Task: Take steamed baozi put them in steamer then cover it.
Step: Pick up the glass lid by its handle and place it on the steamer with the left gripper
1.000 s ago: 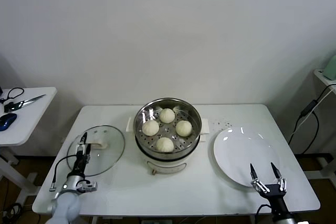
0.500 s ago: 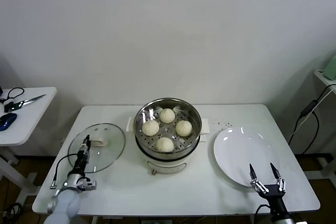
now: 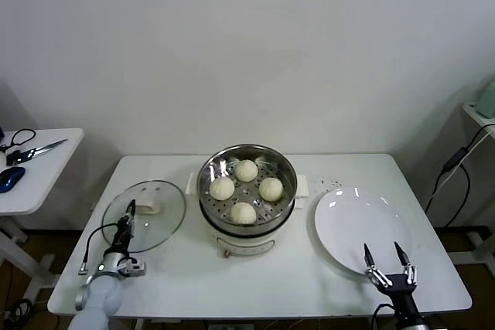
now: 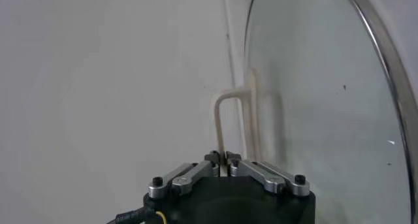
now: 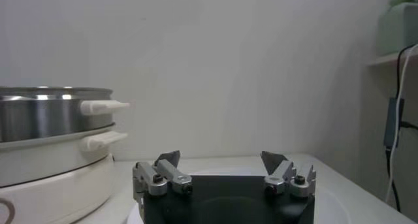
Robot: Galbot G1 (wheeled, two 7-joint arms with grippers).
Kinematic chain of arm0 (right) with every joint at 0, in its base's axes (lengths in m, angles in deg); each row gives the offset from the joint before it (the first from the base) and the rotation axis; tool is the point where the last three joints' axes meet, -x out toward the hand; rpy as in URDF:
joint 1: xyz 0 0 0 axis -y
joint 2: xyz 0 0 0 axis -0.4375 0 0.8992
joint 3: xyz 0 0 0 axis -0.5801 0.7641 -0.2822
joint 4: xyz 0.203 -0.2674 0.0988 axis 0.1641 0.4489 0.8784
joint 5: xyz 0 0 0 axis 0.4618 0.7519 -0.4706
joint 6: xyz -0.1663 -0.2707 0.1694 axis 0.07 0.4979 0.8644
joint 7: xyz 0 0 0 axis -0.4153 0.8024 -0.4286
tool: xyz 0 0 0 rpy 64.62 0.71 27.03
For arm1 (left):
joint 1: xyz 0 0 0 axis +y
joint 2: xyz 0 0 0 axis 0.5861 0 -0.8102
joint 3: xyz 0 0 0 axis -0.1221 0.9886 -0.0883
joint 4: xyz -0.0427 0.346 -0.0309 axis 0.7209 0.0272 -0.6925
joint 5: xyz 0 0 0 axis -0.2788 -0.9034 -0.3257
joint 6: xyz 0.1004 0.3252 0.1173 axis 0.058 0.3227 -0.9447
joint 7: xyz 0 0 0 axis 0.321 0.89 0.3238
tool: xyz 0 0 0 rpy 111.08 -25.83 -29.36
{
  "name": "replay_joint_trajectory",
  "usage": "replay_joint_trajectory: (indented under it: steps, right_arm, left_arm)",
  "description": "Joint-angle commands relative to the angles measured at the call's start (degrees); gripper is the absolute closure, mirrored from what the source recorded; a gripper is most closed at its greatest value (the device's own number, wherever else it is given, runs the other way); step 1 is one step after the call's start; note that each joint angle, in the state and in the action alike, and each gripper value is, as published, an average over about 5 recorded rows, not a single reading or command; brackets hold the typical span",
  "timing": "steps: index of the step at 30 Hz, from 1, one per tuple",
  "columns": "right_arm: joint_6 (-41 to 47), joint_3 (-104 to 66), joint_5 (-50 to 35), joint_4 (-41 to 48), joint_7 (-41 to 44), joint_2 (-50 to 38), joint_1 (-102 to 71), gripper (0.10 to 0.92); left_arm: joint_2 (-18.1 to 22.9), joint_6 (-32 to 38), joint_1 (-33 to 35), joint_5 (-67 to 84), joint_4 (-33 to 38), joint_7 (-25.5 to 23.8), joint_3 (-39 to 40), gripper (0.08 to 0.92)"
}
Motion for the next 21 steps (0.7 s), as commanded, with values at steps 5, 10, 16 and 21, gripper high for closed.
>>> replay_joint_trajectory:
  steps: [5,10,16,21]
  right_arm:
    - [-0.01,0.06,0.54,-0.18,-0.16,0.61,0.27,0.203]
    - [-0.01,-0.05,0.6,-0.57,-0.44,0.62,0.1,0.203]
    - [-0.21,0.07,0.51,-0.63,-0.55,0.7,-0.03,0.203]
    - [-0.4,0.32,0.57,-0.41,-0.56,0.9,-0.02,0.203]
  left_arm:
    - [0.05,-0.14,0.03,0.34,0.91,-0.15,0.08,0.857]
    - [-0.84,-0.7,2.08,4.46,6.91,-1.9,0.15,0.857]
    - [-4.66,-3.69,6.25,13.64,19.8,-7.35,0.07,0.857]
    - [-9.0,-9.83,10.45,21.39,30.72,-15.36,-0.52,0.857]
